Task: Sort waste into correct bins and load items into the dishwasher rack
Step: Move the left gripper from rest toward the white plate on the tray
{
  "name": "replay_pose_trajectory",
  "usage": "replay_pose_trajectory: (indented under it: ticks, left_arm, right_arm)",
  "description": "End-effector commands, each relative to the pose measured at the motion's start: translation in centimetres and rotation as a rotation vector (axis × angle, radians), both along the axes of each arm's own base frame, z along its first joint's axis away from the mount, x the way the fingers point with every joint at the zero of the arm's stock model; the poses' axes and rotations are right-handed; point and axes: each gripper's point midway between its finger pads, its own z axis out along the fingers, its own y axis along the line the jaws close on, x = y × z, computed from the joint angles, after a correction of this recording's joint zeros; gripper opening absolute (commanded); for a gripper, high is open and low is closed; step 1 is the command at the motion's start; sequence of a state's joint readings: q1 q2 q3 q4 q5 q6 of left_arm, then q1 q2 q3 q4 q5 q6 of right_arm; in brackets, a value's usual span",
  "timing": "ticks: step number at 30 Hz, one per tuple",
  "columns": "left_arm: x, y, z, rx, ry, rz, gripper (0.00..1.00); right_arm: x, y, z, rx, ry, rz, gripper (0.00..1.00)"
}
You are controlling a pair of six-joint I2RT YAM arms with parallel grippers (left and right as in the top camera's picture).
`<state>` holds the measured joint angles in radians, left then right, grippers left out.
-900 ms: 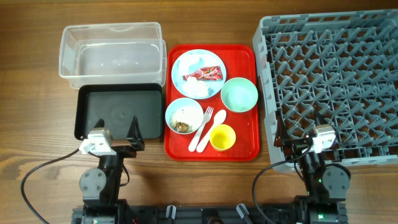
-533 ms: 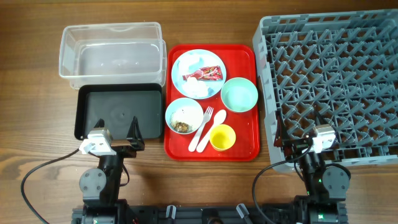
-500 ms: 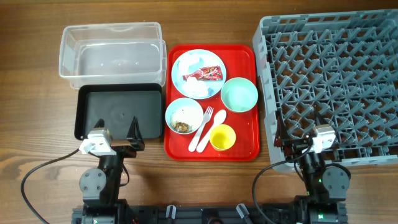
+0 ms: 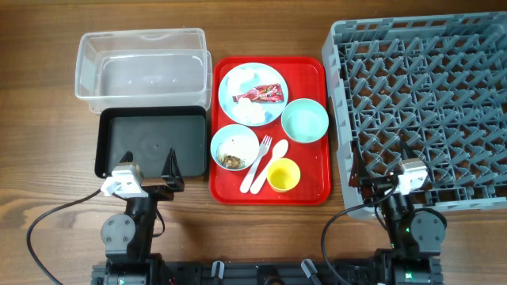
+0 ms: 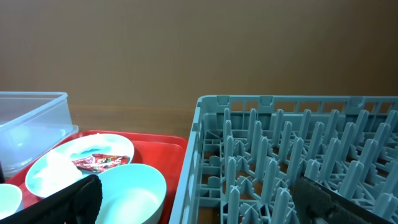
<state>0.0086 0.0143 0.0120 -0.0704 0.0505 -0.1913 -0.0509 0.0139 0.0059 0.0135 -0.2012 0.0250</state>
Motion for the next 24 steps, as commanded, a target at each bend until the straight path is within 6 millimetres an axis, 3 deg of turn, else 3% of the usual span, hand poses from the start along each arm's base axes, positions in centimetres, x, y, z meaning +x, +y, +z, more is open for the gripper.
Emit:
replay_pose_trajectory:
  ticks: [1, 5, 9, 14, 19, 24]
  left_arm:
    - [0.0, 0.0, -0.4, 0.019, 0.008, -0.007, 1.00]
    - [0.0, 0.0, -0.4, 0.015, 0.008, -0.007, 1.00]
    - [0.0, 0.0, -0.3, -0.146, 0.015, 0.008, 1.00]
    - [-0.4, 0.0, 0.5, -0.157, 0.126, 0.020, 1.00]
    - [0.5, 0.1, 3.2, -0.154, 0.391, 0.044, 1.00]
    - [2.1, 0.2, 4.1, -0.151, 0.733, 0.072, 1.00]
  right_arm:
    - [0.0, 0.1, -0.1, 0.005, 0.003, 0.004, 1.00]
    - [0.0, 0.2, 0.1, 0.079, 0.012, 0.012, 1.00]
    - [-0.5, 0.0, 2.6, 0.104, 0.000, 0.001, 1.00]
    - [0.0, 0.0, 4.6, 0.110, 0.121, -0.004, 1.00]
    - [3.0, 0.2, 5.6, 0.128, 0.463, -0.006, 1.00]
    - [4.4, 0.0, 5.3, 0.143, 0.796, -0.026, 1.00]
